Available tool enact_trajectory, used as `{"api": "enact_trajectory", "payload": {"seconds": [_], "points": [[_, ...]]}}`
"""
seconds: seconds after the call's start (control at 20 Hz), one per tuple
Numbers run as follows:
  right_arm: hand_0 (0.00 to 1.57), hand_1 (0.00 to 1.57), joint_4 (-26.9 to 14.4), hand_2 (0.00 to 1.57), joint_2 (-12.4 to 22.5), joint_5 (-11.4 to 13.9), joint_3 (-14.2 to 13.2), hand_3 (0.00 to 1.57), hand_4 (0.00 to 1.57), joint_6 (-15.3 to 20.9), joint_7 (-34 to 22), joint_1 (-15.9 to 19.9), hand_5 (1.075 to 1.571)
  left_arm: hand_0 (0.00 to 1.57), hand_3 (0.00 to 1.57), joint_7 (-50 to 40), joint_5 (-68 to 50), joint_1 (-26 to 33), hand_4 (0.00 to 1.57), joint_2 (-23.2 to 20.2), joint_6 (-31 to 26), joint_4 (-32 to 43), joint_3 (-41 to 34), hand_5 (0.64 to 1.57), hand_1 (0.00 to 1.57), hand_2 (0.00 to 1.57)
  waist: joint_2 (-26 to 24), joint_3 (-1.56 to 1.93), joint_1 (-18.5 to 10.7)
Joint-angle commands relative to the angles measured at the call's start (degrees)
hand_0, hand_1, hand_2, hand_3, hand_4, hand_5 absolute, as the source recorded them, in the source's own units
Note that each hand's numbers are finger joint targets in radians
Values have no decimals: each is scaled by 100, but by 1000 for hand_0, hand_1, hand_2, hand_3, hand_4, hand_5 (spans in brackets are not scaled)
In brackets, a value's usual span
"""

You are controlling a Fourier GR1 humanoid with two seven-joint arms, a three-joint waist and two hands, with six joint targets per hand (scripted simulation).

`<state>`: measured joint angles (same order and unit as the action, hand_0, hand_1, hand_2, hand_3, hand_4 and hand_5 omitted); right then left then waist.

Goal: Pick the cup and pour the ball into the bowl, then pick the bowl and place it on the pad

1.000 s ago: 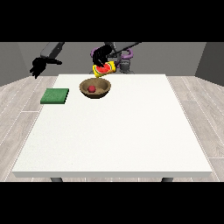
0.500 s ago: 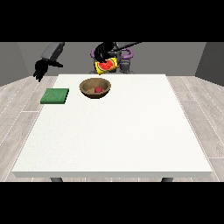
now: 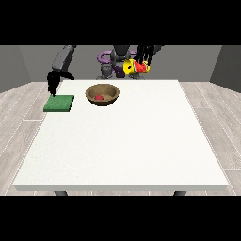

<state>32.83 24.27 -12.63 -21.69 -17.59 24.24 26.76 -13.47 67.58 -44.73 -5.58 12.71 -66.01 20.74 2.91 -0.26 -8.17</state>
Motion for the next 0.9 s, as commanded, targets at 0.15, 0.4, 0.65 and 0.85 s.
{"api": "enact_trajectory", "payload": {"seconds": [0.15,0.4,0.65,0.85], "points": [[0,0,292,0,-380,-72,61,0,256,183,0,139,1565,1177,1125,1060,-2396,569,775,241,415,-241,-1492,1537,1177,1400,654,-11,75],[0,0,555,0,-599,-156,162,0,391,97,-119,322,1570,519,0,1971,-3770,720,830,544,380,-148,-2194,1545,519,0,1119,-5,388],[0,0,756,0,-1084,114,550,0,331,446,-211,182,1559,0,0,2781,-4802,1371,0,554,86,113,-2292,1531,0,0,991,15,558],[0,0,1247,0,-1582,301,1058,0,111,702,-831,96,1541,0,0,3076,-4947,1264,0,368,67,965,-2827,1519,0,0,492,20,1186]]}}
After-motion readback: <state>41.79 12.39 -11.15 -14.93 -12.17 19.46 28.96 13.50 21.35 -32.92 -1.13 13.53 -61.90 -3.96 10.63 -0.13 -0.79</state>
